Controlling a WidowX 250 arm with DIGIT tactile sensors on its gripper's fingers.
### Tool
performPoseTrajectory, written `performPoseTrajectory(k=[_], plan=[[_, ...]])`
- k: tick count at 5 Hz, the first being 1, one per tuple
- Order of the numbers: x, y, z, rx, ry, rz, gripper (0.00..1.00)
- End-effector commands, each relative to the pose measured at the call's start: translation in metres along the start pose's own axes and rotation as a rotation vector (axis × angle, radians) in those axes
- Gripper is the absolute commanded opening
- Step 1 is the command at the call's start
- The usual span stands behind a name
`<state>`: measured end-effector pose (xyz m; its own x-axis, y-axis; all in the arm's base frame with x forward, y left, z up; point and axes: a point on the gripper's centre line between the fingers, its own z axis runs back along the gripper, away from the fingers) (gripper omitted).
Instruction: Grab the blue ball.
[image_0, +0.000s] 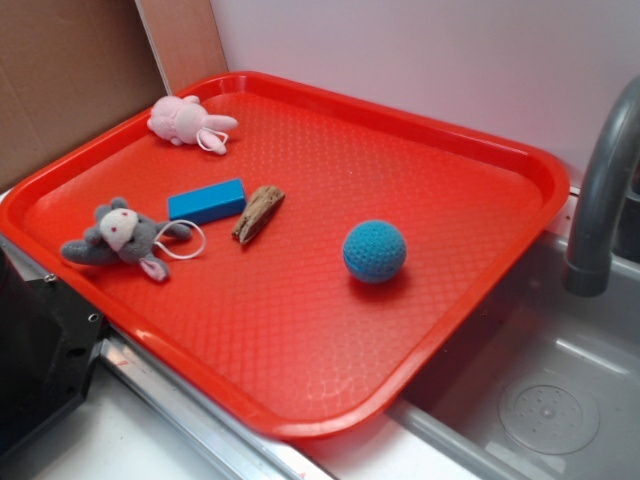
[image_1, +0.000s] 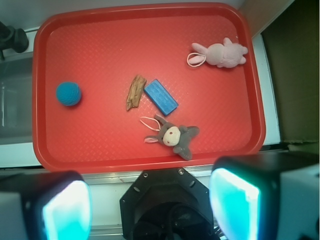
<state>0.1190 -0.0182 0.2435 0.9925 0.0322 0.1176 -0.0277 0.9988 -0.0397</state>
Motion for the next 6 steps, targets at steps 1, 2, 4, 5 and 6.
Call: performPoseTrajectory(k=[1,2,4,5,6], plan=[[0.0,0.0,0.0,0.0,0.0,0.0,1.0],[0.036,-0.032,-0.051,0.091,0.097,-0.264,1.0],[0.068,-0.095,-0.125,0.015,-0.021,-0.719,1.0],[0.077,-0.111,-0.167,-0.063,-0.02,-0.844,1.0],[0.073,-0.127,-0.202,-0.155,0.036,-0.928,1.0]])
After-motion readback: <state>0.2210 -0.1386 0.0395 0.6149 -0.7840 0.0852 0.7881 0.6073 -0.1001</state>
